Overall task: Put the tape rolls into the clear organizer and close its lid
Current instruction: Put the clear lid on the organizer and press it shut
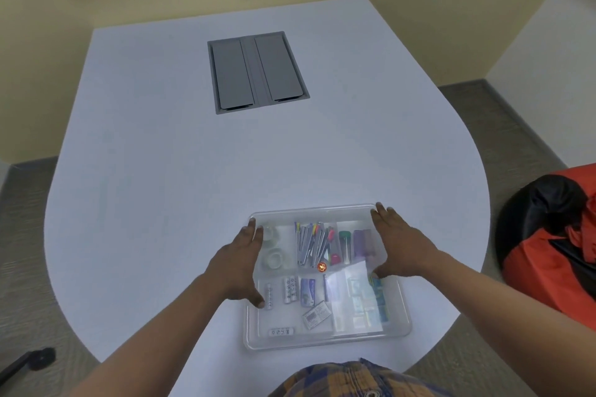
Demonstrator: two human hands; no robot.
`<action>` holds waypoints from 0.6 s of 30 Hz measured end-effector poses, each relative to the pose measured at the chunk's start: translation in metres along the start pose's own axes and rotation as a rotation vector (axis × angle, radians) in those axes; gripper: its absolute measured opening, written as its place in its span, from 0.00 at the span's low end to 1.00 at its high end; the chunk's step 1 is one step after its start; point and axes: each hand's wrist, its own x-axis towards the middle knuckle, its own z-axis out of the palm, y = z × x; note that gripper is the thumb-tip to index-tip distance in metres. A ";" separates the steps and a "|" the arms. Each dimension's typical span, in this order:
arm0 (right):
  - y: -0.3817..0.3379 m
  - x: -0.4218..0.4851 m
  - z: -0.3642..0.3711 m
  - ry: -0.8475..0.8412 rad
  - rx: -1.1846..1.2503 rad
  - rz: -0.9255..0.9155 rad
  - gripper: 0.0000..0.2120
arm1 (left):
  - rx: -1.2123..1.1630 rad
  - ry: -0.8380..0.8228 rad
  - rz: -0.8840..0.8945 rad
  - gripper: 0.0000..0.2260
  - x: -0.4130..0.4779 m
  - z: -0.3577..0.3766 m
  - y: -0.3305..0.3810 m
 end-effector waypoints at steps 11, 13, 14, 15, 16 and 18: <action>0.004 0.010 0.006 -0.132 -0.234 -0.080 0.78 | 0.133 -0.090 0.045 0.69 0.009 0.009 -0.005; 0.004 0.012 0.006 -0.122 -0.205 -0.086 0.78 | 0.132 -0.102 0.041 0.70 0.010 0.007 -0.004; 0.004 0.013 0.005 -0.122 -0.194 -0.091 0.78 | 0.138 -0.109 0.035 0.70 0.012 0.006 -0.004; 0.004 0.015 0.004 -0.125 -0.186 -0.098 0.79 | 0.148 -0.117 0.029 0.70 0.014 0.003 -0.003; 0.004 0.017 0.002 -0.128 -0.178 -0.103 0.79 | 0.158 -0.128 0.022 0.70 0.017 0.001 -0.002; 0.003 0.021 -0.003 -0.122 -0.159 -0.102 0.79 | 0.174 -0.145 0.005 0.71 0.023 -0.006 0.001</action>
